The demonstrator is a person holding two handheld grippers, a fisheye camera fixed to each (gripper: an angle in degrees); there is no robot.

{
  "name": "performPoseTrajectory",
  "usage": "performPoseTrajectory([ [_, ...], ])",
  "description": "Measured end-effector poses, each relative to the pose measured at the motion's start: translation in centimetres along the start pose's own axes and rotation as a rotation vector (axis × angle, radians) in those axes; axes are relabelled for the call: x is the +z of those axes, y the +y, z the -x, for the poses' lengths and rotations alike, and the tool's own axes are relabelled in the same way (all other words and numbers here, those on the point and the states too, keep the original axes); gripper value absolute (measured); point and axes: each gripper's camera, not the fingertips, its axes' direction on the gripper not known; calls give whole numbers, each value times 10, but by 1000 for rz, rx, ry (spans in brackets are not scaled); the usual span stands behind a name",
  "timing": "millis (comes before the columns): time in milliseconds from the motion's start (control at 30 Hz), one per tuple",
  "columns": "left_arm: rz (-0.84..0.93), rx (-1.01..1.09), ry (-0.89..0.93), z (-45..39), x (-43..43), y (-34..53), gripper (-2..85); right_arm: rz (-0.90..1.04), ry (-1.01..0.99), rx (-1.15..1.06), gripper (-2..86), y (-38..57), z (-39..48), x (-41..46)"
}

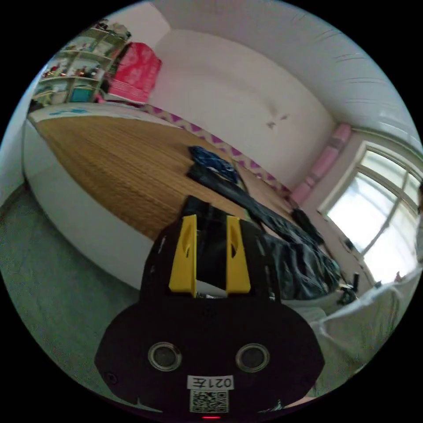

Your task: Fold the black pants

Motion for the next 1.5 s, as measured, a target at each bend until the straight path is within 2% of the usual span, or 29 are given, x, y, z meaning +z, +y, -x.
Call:
performPoseTrajectory([
  [167, 149, 24, -137, 9, 28, -26, 102, -4, -15, 17, -7, 2, -6, 1],
  [233, 171, 53, -134, 7, 29, -33, 33, 1, -9, 22, -7, 2, -6, 2],
  [300, 176, 85, -126, 4, 28, -40, 4, 7, -4, 26, -7, 1, -6, 2],
  [600, 200, 252, -72, -31, 51, -125, -10, 45, 4, 39, -6, -7, -6, 8],
  [700, 286, 247, -104, -27, 85, -150, -10, 59, 2, 37, -6, -14, -5, 14],
  [833, 516, 125, -161, 13, 149, -143, -10, 76, 14, 40, -2, -21, -3, 19],
  [1000, 452, -5, -53, 34, 150, -128, -10, 73, -11, 1, 14, -22, 15, -5],
  [1067, 365, 7, -3, 31, 134, -124, -10, -12, -7, -19, 23, -25, 23, -32],
  [1167, 223, 89, -10, 11, 115, -125, -10, -236, 134, 55, 63, -37, 13, -79],
  [1233, 198, 145, 1, -8, 119, -128, -10, -351, 243, 162, 84, -60, -17, -100],
  [1300, 221, 187, 63, -29, 138, -130, -10, -387, 292, 251, 86, -83, -50, -105],
  [1367, 286, 244, 99, -59, 176, -129, -9, -338, 293, 318, 88, -115, -88, -97],
  [1500, 420, 328, 32, -98, 246, -118, -6, -221, 376, 396, 99, -195, -157, -65],
])
